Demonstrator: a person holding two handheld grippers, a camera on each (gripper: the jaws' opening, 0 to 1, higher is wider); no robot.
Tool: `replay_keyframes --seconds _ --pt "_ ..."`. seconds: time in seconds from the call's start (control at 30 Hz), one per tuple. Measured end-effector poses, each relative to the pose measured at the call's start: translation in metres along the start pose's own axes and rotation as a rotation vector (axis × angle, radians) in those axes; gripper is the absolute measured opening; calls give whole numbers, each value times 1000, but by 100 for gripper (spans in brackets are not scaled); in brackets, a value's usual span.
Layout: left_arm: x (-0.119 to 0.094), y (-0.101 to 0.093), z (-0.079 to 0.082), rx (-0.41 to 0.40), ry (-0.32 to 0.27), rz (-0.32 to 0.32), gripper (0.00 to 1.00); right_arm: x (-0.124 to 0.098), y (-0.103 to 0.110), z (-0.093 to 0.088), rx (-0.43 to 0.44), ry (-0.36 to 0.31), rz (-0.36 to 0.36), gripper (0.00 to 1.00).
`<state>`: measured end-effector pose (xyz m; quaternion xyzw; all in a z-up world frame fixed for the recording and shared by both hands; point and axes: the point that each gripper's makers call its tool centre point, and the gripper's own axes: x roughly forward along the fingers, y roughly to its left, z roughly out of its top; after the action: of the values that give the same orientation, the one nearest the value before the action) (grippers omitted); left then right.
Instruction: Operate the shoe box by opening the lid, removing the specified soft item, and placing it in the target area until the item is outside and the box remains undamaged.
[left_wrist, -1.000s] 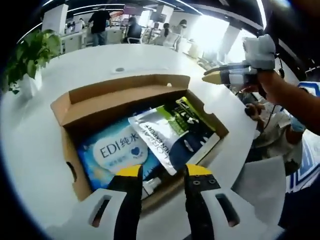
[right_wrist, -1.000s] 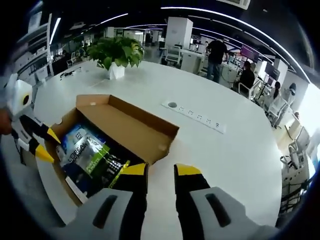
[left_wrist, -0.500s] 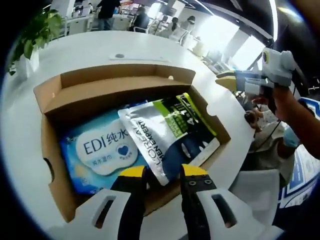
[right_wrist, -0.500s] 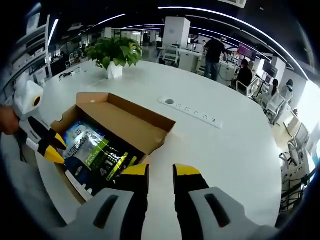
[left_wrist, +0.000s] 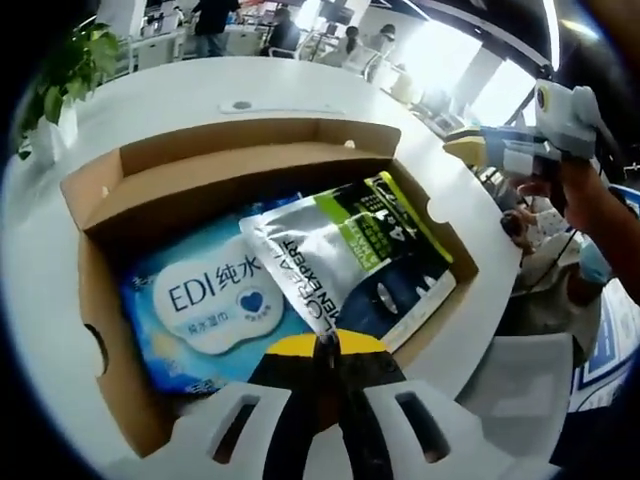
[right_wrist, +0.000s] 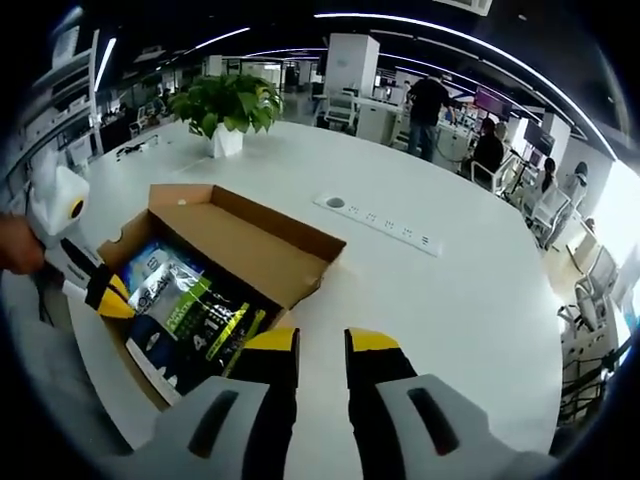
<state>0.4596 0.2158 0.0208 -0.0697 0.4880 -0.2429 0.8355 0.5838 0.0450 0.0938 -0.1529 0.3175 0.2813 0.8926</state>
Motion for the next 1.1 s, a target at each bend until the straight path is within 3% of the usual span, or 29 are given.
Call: replay_keyframes --seconds 0.3,0.67,0.87,1.1 --pt "-6 5 3 -53 -16 19 0 1 12 5 -11 -7 17 15" --pt "-21 25 -7 -94 -19 39 0 4 30 14 -24 -15 45 15" --pt "-24 30 -12 -104 -26 48 0 7 52 17 -27 -17 87 16" --pt "-21 32 -14 -107 -22 40 0 26 81 3 -32 32 150 16"
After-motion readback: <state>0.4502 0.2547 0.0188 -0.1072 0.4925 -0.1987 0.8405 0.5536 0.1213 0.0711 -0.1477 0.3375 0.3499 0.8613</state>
